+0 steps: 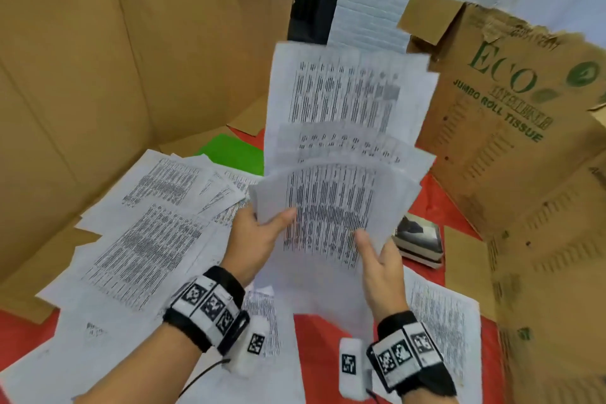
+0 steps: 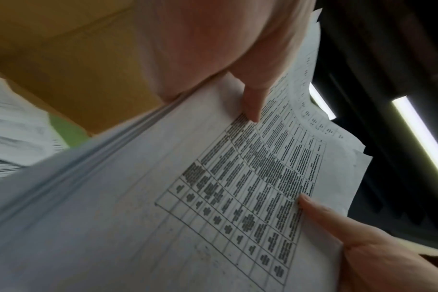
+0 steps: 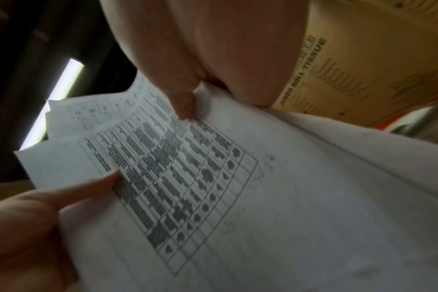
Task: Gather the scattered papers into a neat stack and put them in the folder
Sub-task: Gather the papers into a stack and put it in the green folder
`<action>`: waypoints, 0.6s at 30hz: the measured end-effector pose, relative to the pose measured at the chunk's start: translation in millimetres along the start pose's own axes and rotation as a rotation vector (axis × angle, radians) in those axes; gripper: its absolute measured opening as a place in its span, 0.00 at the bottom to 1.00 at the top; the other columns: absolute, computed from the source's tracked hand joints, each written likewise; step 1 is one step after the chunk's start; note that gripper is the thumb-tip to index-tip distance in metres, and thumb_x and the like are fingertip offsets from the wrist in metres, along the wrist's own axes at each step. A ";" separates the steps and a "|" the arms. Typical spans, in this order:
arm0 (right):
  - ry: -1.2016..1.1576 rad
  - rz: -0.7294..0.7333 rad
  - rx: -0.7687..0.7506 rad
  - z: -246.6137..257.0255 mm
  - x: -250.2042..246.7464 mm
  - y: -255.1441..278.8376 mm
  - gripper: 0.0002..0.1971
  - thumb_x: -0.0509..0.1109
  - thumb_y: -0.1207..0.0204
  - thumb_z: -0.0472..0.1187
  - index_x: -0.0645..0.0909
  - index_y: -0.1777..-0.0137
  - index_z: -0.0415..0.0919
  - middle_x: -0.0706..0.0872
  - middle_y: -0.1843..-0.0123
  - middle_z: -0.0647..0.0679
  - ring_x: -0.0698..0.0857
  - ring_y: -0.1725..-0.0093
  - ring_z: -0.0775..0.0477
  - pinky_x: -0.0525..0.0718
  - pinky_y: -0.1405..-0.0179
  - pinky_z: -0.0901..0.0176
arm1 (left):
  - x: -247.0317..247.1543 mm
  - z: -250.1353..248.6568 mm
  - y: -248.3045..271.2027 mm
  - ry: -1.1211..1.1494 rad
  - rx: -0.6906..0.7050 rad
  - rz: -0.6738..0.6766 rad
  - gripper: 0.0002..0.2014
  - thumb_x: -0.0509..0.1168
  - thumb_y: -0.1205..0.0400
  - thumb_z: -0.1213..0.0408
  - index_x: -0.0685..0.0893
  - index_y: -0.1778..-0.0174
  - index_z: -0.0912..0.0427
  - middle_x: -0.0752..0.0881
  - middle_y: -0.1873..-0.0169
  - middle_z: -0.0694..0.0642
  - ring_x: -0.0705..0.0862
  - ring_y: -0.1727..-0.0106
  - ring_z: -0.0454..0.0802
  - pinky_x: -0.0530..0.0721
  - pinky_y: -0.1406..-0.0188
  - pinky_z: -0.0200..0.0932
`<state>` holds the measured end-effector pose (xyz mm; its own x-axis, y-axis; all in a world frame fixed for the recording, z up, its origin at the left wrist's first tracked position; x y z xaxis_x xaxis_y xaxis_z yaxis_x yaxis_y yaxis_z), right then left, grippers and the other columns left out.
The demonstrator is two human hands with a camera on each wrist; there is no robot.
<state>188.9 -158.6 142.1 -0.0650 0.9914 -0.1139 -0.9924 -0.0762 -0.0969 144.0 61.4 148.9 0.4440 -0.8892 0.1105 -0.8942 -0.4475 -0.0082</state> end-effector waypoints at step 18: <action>-0.030 -0.016 0.204 -79.6 -19.2 9.7 0.44 0.88 0.46 0.43 0.73 0.29 0.36 0.86 0.35 0.41 0.88 0.41 0.58 0.85 0.44 0.66 | 1.8 42.7 1.3 0.043 -0.069 0.060 0.13 0.77 0.26 0.67 0.90 0.46 0.56 0.94 0.52 0.55 0.92 0.47 0.52 0.86 0.37 0.56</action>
<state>188.9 -186.9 64.7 -0.0491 0.9952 -0.0845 -0.9937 -0.0401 0.1046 146.0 55.2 106.7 0.3877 -0.9088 0.1543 -0.9217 -0.3844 0.0519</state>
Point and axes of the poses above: each hand's wrist, its own y-axis away from the middle knuckle, its own x-axis out of the palm, z = x × y, the point moved 6 cm from there along -y, towards the middle knuckle
